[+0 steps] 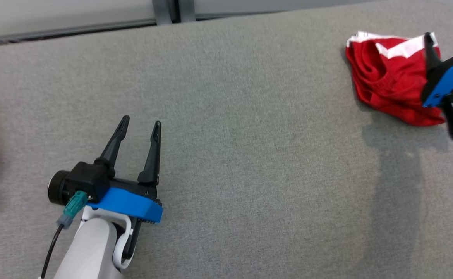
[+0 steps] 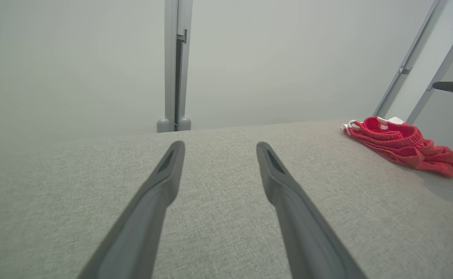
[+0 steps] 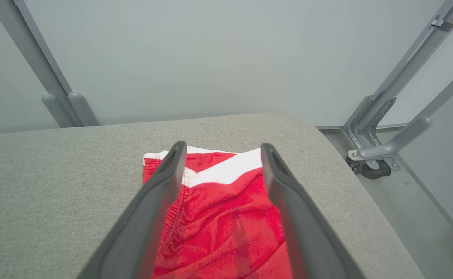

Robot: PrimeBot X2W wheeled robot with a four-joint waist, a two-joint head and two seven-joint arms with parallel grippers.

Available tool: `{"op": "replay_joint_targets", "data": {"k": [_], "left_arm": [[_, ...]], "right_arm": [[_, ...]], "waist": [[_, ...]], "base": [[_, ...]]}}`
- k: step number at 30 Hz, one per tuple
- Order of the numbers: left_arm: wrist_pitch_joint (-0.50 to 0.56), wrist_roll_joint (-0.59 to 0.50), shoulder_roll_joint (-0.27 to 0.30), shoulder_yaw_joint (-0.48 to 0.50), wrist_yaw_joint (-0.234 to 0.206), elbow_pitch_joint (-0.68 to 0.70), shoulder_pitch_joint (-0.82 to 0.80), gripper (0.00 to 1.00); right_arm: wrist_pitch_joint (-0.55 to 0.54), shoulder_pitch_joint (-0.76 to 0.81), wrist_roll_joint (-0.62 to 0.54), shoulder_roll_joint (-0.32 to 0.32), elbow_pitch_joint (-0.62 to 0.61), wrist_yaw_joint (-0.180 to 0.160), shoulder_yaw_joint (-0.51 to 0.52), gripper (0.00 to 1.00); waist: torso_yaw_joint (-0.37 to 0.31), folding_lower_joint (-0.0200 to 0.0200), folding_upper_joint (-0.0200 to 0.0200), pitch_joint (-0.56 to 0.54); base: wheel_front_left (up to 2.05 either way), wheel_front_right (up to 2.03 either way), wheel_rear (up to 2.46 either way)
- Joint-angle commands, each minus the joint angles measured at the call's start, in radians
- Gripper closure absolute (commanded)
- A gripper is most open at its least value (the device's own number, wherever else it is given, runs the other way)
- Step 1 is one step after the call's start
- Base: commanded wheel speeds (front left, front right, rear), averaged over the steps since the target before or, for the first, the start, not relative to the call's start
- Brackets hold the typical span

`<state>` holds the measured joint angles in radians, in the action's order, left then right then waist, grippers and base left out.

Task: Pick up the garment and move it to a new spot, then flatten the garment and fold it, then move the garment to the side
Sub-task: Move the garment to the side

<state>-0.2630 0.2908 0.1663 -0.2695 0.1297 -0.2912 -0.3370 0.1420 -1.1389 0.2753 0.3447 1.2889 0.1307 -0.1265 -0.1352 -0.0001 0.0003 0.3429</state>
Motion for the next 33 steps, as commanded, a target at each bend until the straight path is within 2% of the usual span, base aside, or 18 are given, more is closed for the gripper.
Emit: {"op": "replay_joint_targets", "data": {"k": [1,5,9,15,24,33], "left_arm": [[-0.003,0.005,-0.003,0.014,0.001,0.0,0.02,0.0],[-0.003,0.005,-0.016,0.042,0.001,0.005,0.057,0.0],[-0.003,0.001,-0.023,0.084,0.0,0.013,0.096,0.0],[-0.003,-0.004,-0.025,0.155,-0.003,0.032,0.152,0.0],[-0.003,-0.014,-0.043,0.213,-0.002,0.04,0.244,0.0],[-0.003,-0.036,-0.072,0.26,-0.007,0.034,0.313,0.0]], "right_arm": [[0.033,0.021,-0.027,-0.026,0.0,0.0,0.009,0.0],[0.099,0.053,-0.071,-0.078,-0.011,0.0,0.014,0.0],[0.121,0.12,-0.09,-0.121,-0.074,0.0,0.014,0.0],[0.123,0.316,-0.064,-0.157,-0.324,0.0,0.013,0.0],[0.122,0.649,-0.013,-0.164,-0.687,0.0,-0.007,0.0],[0.122,0.917,-0.016,-0.199,-0.908,0.0,0.01,0.0]], "waist": [[-0.005,0.0001,-0.0003,-0.029],[0.003,0.0001,-0.0003,-0.089],[0.02,0.0001,-0.0003,-0.15],[0.055,0.0001,-0.0003,-0.224],[0.093,0.0001,-0.0003,-0.314],[0.109,0.0001,-0.0003,-0.347]], "base": [[0.0,0.0,0.0],[0.0,0.0,0.0],[0.0,0.0,0.0],[0.0,0.0,0.0],[0.0,0.0,0.0],[0.0,0.0,0.0]]}}
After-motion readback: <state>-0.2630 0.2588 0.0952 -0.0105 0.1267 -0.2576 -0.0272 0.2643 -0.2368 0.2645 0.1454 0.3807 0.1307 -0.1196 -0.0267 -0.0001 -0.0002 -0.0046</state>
